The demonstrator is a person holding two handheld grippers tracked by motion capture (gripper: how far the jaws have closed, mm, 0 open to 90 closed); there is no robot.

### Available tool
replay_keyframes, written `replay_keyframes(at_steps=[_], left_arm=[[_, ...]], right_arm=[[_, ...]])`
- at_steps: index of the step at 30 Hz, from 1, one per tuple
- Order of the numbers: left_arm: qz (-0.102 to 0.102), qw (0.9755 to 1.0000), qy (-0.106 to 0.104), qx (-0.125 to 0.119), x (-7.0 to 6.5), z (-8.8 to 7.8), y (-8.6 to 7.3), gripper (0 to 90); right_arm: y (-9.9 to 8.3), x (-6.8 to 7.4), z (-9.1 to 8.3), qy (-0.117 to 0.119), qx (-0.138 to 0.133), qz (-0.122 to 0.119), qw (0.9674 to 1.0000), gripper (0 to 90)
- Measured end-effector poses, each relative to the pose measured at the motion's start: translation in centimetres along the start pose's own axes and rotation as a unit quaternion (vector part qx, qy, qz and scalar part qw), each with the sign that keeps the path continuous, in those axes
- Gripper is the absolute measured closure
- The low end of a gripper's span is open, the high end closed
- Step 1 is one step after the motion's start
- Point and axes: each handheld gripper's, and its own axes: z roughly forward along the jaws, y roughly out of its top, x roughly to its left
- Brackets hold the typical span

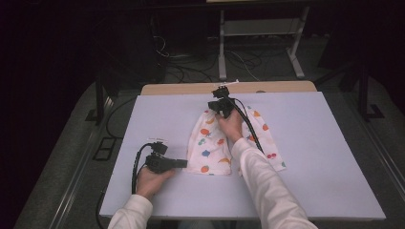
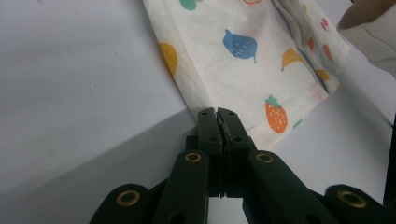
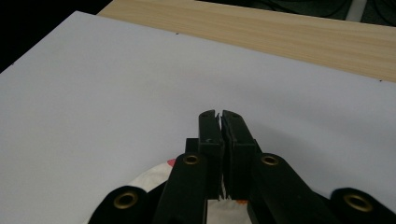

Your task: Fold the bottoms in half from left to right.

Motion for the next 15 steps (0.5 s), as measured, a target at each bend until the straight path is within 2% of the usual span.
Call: replay_keyframes(at_steps=[5, 11, 15], left_arm=[[0.017, 0.9999, -0.001, 0.004, -0.5, 0.1, 0.1, 89.0], [0.041, 0.9991, -0.004, -0.007, -1.8, -0.1, 0.4, 89.2], [0.043, 0.9990, -0.012, -0.012, -2.5, -0.2, 0.6, 89.2]], right_arm=[[0.0, -0.1, -0.1, 0.003, -0.003, 0.001, 1.0000, 85.7], [0.2, -0.5, -0.5, 0.010, -0.011, 0.005, 0.9999, 85.7], [0.2, -0.7, -0.7, 0.016, -0.013, 0.010, 0.9997, 85.7]])
